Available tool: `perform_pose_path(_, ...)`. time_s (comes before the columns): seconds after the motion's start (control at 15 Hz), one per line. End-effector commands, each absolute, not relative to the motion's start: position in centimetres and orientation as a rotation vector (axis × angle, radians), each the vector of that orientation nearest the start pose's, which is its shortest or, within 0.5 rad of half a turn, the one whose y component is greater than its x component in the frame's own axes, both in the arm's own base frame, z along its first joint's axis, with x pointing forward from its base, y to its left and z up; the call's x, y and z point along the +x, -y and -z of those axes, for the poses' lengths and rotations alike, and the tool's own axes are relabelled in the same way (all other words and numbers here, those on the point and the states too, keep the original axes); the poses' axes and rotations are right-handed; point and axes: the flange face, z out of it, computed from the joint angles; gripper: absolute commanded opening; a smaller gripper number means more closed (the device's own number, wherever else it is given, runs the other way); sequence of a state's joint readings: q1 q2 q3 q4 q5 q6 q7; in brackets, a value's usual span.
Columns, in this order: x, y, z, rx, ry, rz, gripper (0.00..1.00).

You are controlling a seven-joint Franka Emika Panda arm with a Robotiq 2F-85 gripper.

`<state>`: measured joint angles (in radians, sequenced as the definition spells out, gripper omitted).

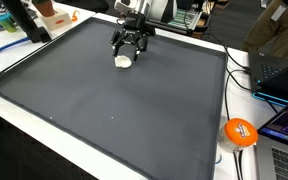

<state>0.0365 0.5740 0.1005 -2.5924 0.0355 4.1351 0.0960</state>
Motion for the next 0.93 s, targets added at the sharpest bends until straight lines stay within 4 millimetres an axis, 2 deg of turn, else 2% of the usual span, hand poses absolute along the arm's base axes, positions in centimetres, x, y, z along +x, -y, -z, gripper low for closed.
perform_pose_path(0.0,44.0,-5.9,-18.0,-2.712,0.007,1.294,1.0)
perform_pose_path(0.33,43.8,-6.0,-17.8,-2.736,0.029,1.251,1.0)
perform_pose_path(0.47,43.6,-5.5,-18.4,-2.766,-0.034,1.232,1.0)
perform_pose_path(0.67,41.7,-4.7,-22.1,-2.788,-0.106,1.166,1.0)
perform_pose_path(0.87,41.2,-4.6,-25.1,-2.827,-0.121,1.111,1.0)
